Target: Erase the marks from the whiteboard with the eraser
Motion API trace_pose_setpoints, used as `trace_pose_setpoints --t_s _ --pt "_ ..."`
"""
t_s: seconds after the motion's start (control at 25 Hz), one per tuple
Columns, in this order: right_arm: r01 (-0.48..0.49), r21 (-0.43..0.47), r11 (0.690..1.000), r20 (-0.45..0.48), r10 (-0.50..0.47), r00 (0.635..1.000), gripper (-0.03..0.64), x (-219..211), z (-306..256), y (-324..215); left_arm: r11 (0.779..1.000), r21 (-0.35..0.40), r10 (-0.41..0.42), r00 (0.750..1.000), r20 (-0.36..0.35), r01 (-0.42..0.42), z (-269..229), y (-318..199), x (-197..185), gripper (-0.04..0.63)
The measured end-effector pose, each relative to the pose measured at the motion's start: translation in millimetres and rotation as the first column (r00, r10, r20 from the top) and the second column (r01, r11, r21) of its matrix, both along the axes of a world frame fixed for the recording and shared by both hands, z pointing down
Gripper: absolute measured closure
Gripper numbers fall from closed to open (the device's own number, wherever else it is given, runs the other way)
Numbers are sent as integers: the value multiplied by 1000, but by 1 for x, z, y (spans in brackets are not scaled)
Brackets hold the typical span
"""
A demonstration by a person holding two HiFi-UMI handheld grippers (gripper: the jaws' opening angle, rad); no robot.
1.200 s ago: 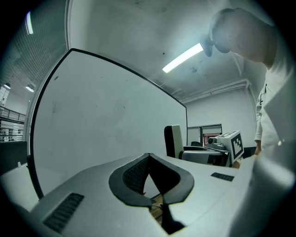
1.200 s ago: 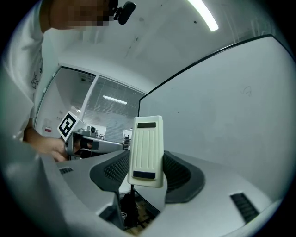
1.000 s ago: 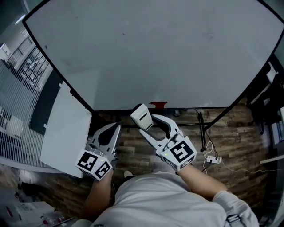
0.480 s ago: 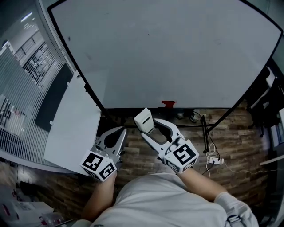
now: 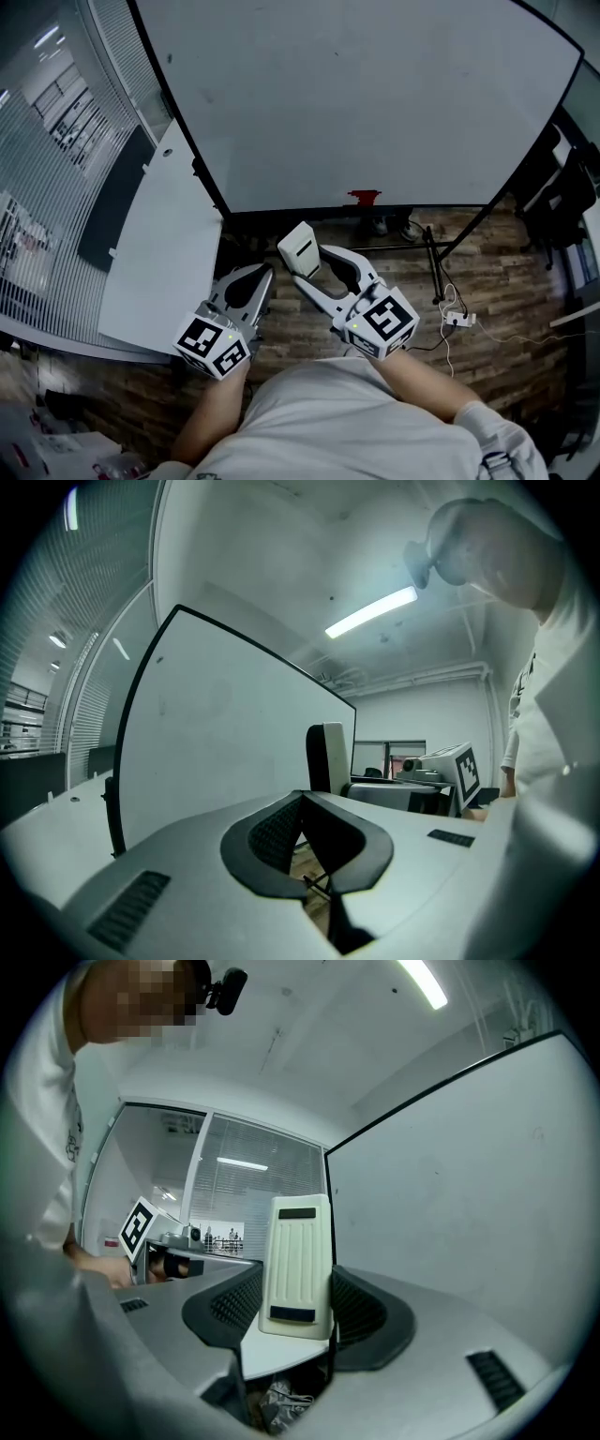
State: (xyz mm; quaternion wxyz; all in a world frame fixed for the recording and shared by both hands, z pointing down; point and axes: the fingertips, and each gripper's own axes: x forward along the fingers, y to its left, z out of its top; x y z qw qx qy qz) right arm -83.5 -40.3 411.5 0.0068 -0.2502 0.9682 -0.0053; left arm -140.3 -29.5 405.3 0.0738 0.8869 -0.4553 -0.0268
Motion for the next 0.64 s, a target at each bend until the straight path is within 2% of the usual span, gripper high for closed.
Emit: trace_pose_setpoints --t_s 0.36,0.64 --pt "-66 -23 998 20 67 998 383 -19 10 48 998 -14 61 998 -19 -61 11 41 -23 588" --pt "-90 -43 995 22 91 996 383 -20 11 68 996 -14 85 996 -41 -85 9 63 -22 588"
